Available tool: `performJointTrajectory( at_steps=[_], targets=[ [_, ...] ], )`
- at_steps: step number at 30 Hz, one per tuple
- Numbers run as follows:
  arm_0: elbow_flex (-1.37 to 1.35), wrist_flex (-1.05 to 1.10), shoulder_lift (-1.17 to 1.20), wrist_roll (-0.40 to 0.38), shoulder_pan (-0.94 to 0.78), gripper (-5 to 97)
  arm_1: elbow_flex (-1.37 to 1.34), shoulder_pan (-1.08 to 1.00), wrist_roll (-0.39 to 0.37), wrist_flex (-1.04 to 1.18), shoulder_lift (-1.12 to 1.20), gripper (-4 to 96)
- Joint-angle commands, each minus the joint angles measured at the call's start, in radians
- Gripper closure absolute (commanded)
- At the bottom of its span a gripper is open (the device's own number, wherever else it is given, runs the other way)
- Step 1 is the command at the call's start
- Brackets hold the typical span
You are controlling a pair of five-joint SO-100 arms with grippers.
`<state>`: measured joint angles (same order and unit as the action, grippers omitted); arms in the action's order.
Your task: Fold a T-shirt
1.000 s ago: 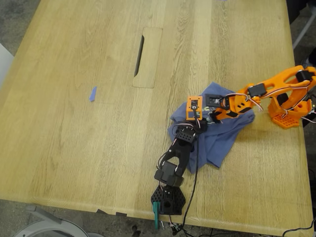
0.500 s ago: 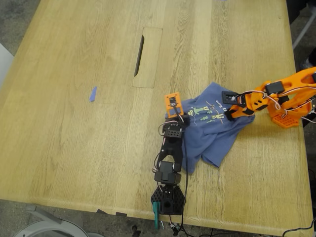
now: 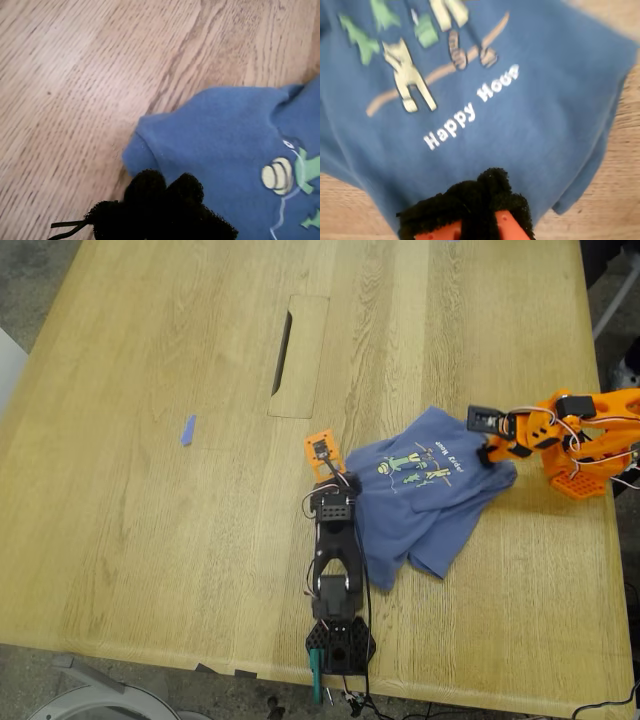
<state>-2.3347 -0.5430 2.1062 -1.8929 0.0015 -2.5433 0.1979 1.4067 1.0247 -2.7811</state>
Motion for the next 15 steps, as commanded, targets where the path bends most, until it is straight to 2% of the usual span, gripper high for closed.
performJointTrajectory(
  at_steps=[1,8,15],
  targets=[
    [0.149,-0.072,0.127,0.0,0.077,92,0.173,-0.003,0.014,-0.015,0.104,91.3],
    [0.273,-0.129,0.072,0.003,0.331,92,0.476,0.015,0.031,-0.224,0.512,91.3],
    [0.207,-0.035,-0.02,-0.002,0.448,92,0.502,0.092,0.031,-0.502,0.799,91.3]
  ],
)
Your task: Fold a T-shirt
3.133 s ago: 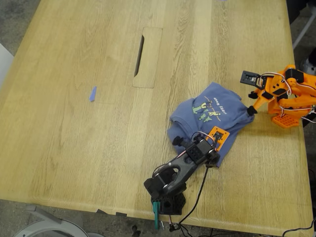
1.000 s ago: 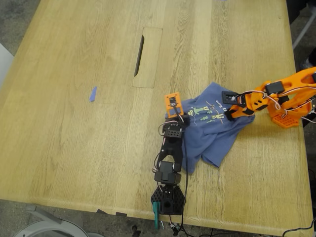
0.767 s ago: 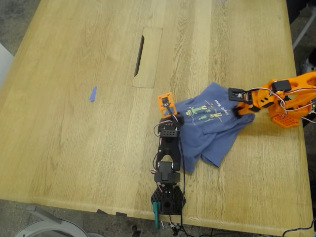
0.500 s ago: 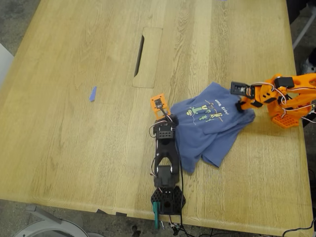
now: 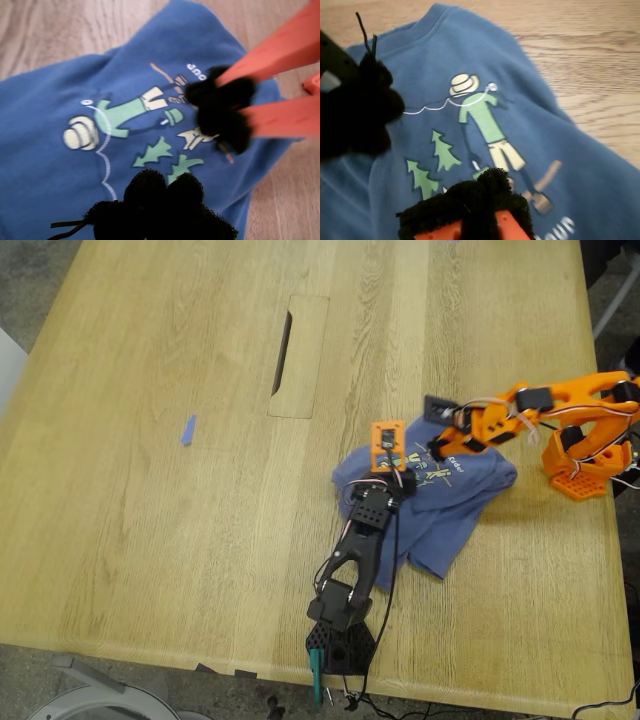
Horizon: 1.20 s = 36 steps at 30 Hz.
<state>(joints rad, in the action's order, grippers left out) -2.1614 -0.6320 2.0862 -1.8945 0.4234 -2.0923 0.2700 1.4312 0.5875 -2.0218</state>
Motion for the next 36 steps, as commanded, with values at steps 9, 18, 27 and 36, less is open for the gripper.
performJointTrajectory(
  at_steps=[9,18,27,36],
  targets=[
    [-0.058,0.209,-0.126,-0.006,-0.071,92,-0.21,0.104,-0.018,-0.189,-0.006,91.3],
    [-0.114,0.229,-0.12,-0.006,-0.27,92,-0.5,0.083,-0.023,-0.028,-0.368,91.3],
    [-0.115,0.149,-0.009,-0.008,-0.44,92,-0.643,-0.006,-0.02,0.278,-0.785,91.3],
    [-0.13,-0.078,0.206,0.009,-0.638,91,-0.522,-0.35,0.028,0.41,-0.919,91.3]
  ],
)
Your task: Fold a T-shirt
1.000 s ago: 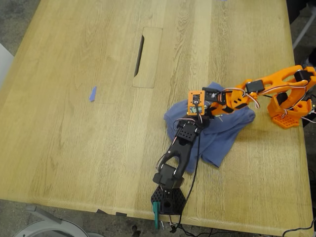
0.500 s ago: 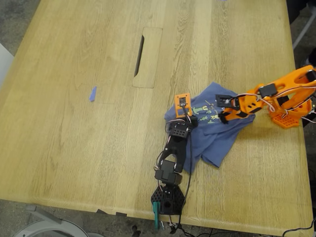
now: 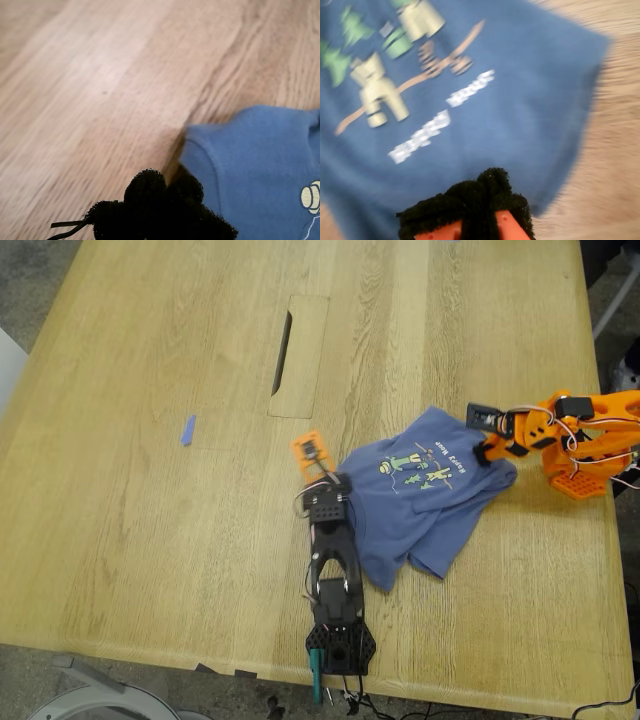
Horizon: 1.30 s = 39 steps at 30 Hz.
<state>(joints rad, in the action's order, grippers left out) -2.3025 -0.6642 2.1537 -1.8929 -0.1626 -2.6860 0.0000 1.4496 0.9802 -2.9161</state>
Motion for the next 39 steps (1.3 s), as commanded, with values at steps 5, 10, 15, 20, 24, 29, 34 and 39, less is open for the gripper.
performJointTrajectory(
  at_steps=[5,10,15,20,24,29,34,39],
  targets=[
    [-0.049,-0.124,0.287,0.02,-0.195,91,0.094,-0.417,0.044,0.028,-0.094,91.3],
    [-0.075,-0.152,0.382,0.038,-0.322,91,0.109,-0.709,0.086,-0.009,-0.095,91.3],
    [-0.109,-0.178,0.482,0.052,-0.442,92,0.075,-1.095,0.098,-0.058,-0.135,91.3],
    [-0.235,-0.241,0.706,0.083,-0.618,92,-0.014,-1.465,0.11,-0.115,-0.239,91.3],
    [-0.333,-0.325,0.93,0.084,-0.77,92,-0.083,-1.628,0.121,-0.078,-0.348,91.3],
    [-0.419,-0.492,1.212,0.075,-0.933,92,-0.181,-1.726,0.133,0.048,-0.488,91.3],
    [-0.472,-0.618,1.416,0.071,-1.035,92,-0.207,-1.756,0.13,0.063,-0.485,91.3],
    [-0.503,-0.621,1.456,0.087,-1.146,92,-0.267,-1.798,0.132,0.1,-0.488,91.3]
  ],
)
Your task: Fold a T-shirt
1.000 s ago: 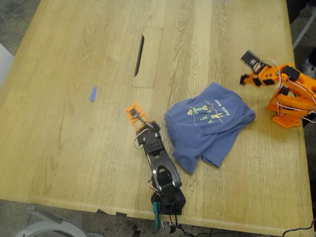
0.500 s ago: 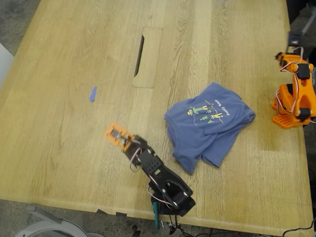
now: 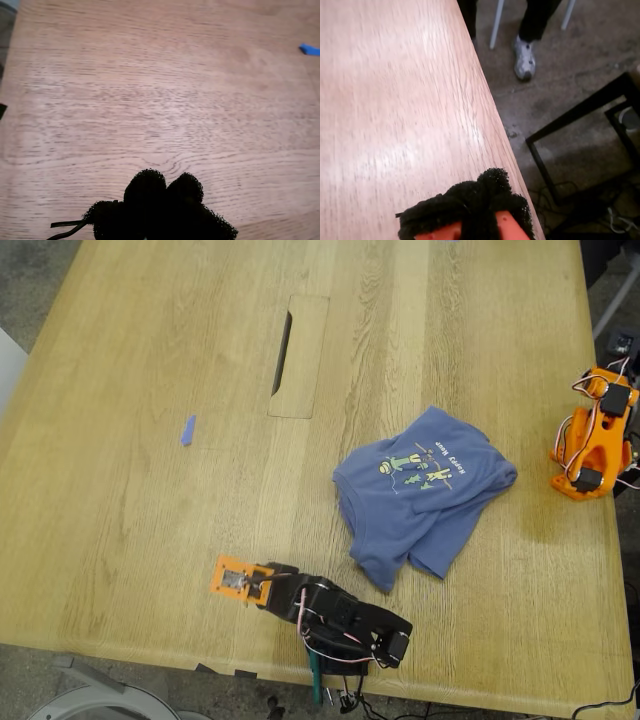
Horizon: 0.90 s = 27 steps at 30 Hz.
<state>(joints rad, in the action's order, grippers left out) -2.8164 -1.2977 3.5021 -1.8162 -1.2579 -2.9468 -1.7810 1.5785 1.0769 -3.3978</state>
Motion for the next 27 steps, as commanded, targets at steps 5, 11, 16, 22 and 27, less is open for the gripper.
performJointTrajectory(
  at_steps=[5,11,16,22,27],
  targets=[
    [-0.048,0.023,0.109,0.101,-0.161,92,-0.095,-0.044,-0.003,-0.046,-0.008,91.3],
    [-0.117,-0.014,0.11,0.061,-0.253,92,-0.192,-0.054,-0.006,-0.104,-0.008,91.3],
    [-0.184,-0.028,0.11,0.005,-0.298,92,-0.285,-0.081,-0.006,-0.232,-0.008,91.3],
    [-0.25,0.072,0.107,0.006,-0.325,92,-0.322,-0.066,-0.026,-0.264,-0.008,91.2],
    [-0.25,0.066,0.107,0.011,-0.301,92,-0.322,-0.009,-0.034,-0.236,-0.008,91.2]
  ],
)
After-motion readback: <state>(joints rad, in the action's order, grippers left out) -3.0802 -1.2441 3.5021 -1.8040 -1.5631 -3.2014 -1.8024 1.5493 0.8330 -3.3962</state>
